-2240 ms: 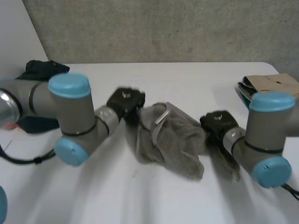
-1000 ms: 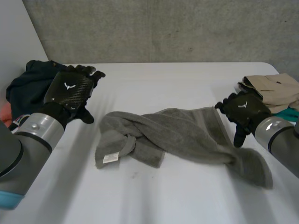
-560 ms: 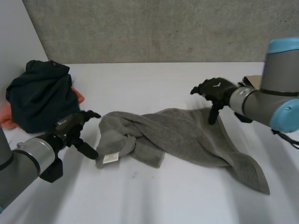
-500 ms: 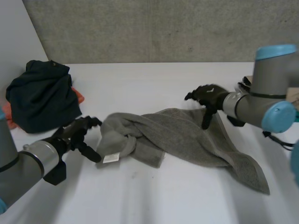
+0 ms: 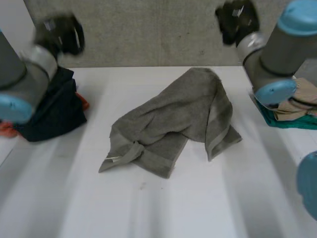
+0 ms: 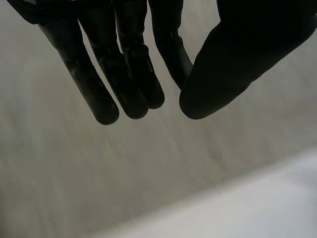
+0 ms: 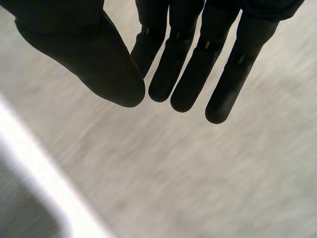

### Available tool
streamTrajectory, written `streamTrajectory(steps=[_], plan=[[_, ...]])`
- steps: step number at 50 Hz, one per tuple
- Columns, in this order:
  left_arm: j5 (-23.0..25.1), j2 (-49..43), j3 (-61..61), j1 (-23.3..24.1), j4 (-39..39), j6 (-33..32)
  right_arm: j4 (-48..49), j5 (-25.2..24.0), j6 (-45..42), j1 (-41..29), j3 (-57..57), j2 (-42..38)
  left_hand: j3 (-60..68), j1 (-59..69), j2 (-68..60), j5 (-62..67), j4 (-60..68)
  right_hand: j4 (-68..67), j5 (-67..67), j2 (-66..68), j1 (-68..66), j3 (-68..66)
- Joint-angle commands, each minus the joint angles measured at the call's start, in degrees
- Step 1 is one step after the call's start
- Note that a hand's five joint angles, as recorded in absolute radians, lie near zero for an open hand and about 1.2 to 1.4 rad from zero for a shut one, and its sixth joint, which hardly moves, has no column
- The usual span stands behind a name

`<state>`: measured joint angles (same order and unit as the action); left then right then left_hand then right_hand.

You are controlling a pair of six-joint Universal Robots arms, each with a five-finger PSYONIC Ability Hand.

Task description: Fold the laundry.

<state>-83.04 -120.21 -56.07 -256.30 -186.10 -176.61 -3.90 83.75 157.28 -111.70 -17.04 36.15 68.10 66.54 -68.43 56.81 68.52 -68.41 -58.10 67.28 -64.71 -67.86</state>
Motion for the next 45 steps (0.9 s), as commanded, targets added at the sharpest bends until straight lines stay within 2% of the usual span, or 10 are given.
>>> streamTrajectory(steps=[1, 2, 6, 7, 12, 13, 17, 29, 36, 45], plan=[[-0.9, 1.4, 3.8, 1.4, -7.5, 1.0, 3.0, -3.0, 0.1, -0.2, -12.1, 12.0, 11.9, 13.5, -11.6, 13.2, 11.5, -11.6, -11.9, 12.7, -15.3, -12.1], [-0.9, 1.8, 2.6, 2.0, -7.9, 1.1, 2.1, -4.6, -0.1, -0.3, -16.4, 14.3, 11.9, 13.5, -11.6, 13.2, 11.5, -11.6, -11.9, 12.7, -15.3, -12.1], [-0.5, 2.5, -5.3, 4.9, -7.9, 1.1, 0.9, -8.4, -0.4, -0.3, -28.7, 19.3, -54.9, -53.3, 55.2, -53.6, -55.3, -11.6, -11.9, 12.7, -15.3, -12.1], [0.1, 2.3, -8.3, 5.6, -7.5, 1.3, 0.8, -8.9, -0.5, -0.2, -30.4, 20.1, -57.4, -55.8, 57.7, -56.1, -57.8, -11.6, -11.9, 12.7, -15.3, -12.1], [0.0, 1.2, -16.2, 6.6, -2.3, 1.5, 0.2, -10.7, -1.1, -0.2, -38.4, 23.4, -55.9, -54.3, 56.2, -54.6, -56.3, -11.6, -11.9, 12.7, -15.3, -12.1], [-0.1, 0.9, -17.1, 6.7, -0.7, 1.7, -0.5, -11.0, -1.2, -0.2, -39.1, 23.5, -55.9, -54.3, 56.2, -54.6, -56.3, 8.5, 8.2, -7.4, 4.8, 8.0], [-0.3, 0.5, -21.4, 6.8, 5.6, 2.1, -2.9, -11.2, -1.4, 0.0, -38.4, 20.9, -55.7, -54.1, 56.0, -54.4, -56.1, 44.3, 44.0, -43.2, 40.6, 43.8], [0.9, 10.7, -38.8, 8.4, 2.3, -3.2, -23.3, -10.2, -1.5, 0.5, -31.2, 8.1, -50.8, -49.3, 51.1, -49.5, -51.2, 43.9, 43.5, -42.7, 40.2, 43.3], [0.7, 9.1, -42.0, 8.0, -7.2, -14.1, -18.3, -10.2, -1.7, 0.7, -41.9, 8.6, -48.7, -47.1, 49.0, -47.4, -49.1, 44.2, 43.9, -43.1, 40.5, 43.6], [0.8, 2.4, -39.2, 7.9, -8.8, -19.5, -8.8, -7.7, -5.9, 0.5, -51.6, 11.8, -37.9, -36.3, 38.2, -36.6, -38.3, 44.9, 44.6, -43.7, 41.2, 44.3]])
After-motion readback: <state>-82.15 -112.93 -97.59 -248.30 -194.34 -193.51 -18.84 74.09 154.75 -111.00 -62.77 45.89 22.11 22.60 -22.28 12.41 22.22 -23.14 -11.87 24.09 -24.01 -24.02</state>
